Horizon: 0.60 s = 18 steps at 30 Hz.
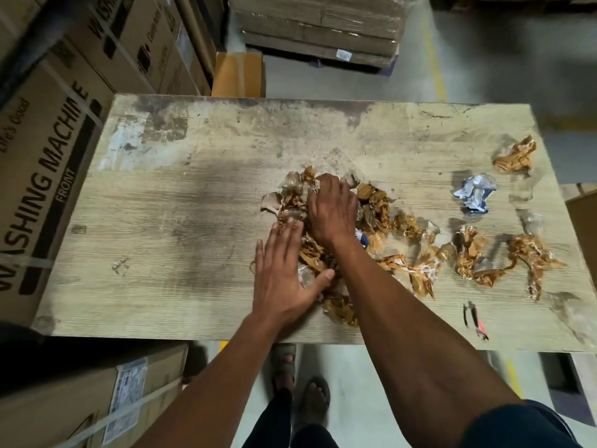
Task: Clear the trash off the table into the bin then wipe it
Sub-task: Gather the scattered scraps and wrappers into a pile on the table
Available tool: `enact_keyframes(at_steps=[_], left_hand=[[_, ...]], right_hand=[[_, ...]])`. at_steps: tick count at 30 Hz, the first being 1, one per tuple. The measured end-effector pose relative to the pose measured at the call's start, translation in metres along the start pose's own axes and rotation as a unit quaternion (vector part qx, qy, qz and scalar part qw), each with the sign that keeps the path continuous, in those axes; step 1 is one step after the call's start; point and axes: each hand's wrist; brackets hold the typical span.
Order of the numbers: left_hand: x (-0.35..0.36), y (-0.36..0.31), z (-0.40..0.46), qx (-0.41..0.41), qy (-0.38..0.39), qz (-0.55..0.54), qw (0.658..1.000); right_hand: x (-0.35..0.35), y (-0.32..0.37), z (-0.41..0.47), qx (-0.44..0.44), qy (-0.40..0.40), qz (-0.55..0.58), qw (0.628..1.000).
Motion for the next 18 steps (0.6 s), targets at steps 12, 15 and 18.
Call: enact_keyframes(at_steps=[12,15,18], left_hand=[[0.017,0.001,0.050,-0.007,-0.013,0.067,0.998],[0.011,0.001,0.053,-0.012,-0.008,0.069,0.998],[0.003,0.004,0.051,-0.011,-0.016,0.070,0.997]], right_hand=[[-0.016,-0.010,0.000,-0.014,0.066,0.076,0.995],[-0.020,-0.012,0.005,-0.001,0.095,0.111,0.989],[-0.031,-0.013,0.008,0.004,0.099,0.208,0.973]])
Point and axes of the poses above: each hand's wrist, its own z-axis towards the middle knuckle, its own x-axis out of the palm, y = z × x, and after that the axes turned 2 degrees about z, right-handed
